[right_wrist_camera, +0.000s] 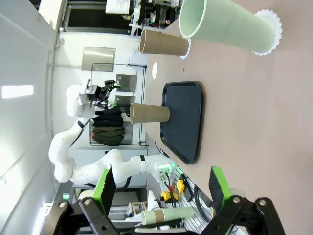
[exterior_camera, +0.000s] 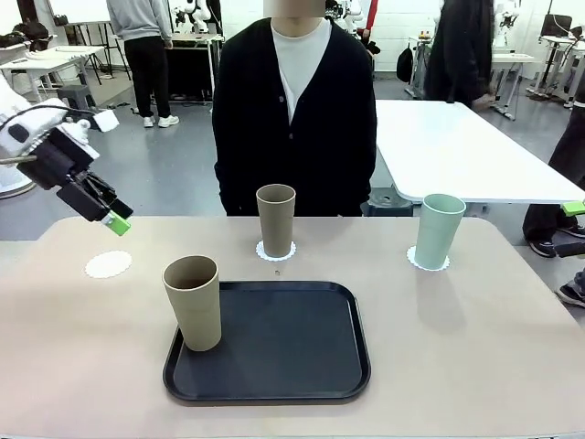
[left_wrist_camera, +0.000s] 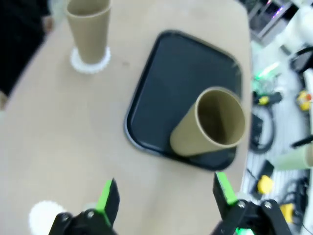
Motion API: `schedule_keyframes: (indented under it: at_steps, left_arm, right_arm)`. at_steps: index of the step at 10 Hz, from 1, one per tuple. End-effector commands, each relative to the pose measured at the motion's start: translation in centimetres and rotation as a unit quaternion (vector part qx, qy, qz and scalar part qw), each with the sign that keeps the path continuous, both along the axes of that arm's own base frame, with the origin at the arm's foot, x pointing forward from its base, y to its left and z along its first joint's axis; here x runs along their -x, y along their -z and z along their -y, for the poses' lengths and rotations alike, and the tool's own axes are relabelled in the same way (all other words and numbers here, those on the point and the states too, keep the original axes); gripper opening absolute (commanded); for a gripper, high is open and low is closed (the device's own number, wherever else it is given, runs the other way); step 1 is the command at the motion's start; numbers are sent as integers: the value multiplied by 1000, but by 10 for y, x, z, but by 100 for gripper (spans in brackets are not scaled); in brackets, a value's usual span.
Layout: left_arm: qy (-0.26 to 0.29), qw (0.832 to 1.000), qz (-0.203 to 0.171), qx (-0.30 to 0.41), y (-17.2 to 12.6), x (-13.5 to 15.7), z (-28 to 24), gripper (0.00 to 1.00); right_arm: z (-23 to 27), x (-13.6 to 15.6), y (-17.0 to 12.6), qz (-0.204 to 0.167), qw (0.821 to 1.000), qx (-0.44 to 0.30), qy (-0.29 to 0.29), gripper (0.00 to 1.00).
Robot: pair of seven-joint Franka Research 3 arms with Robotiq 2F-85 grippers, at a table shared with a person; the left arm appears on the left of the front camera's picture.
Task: Place coasters on the table and set cups on them.
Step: Take one Reusable plastic cup from the Flat Tray and place it on a coaster set by the human.
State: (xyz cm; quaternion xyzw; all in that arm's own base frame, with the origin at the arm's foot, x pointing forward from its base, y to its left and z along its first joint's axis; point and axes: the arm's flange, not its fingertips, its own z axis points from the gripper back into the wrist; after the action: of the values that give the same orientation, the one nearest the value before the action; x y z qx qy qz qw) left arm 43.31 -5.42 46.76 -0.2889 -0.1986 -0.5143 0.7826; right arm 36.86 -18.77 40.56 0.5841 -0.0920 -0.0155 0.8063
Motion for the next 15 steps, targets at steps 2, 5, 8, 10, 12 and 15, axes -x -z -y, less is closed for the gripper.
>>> schedule_keyframes:
  at_steps: [2, 5, 8, 10, 12, 15]
  left_arm:
    - [12, 993, 3, 116, 33, -10, -38, 100]
    - [6, 993, 46, 107, 62, -7, -48, 100]
    - [108, 983, 105, 107, 73, 6, -38, 100]
    - [156, 978, 94, 98, 72, 9, -33, 100]
    - [133, 982, 94, 98, 71, 5, -26, 100]
    - [133, 982, 94, 98, 71, 5, -26, 100]
  right_arm:
    - [0, 1, -1, 0, 1000, 3, -4, 100]
    - [0, 1, -1, 0, 1000, 3, -4, 100]
    - [0, 1, -1, 0, 1000, 3, -4, 100]
    - [0, 1, -1, 0, 1000, 3, -4, 100]
    - [0, 1, -1, 0, 1000, 3, -4, 100]
    - [0, 1, -1, 0, 1000, 3, -4, 100]
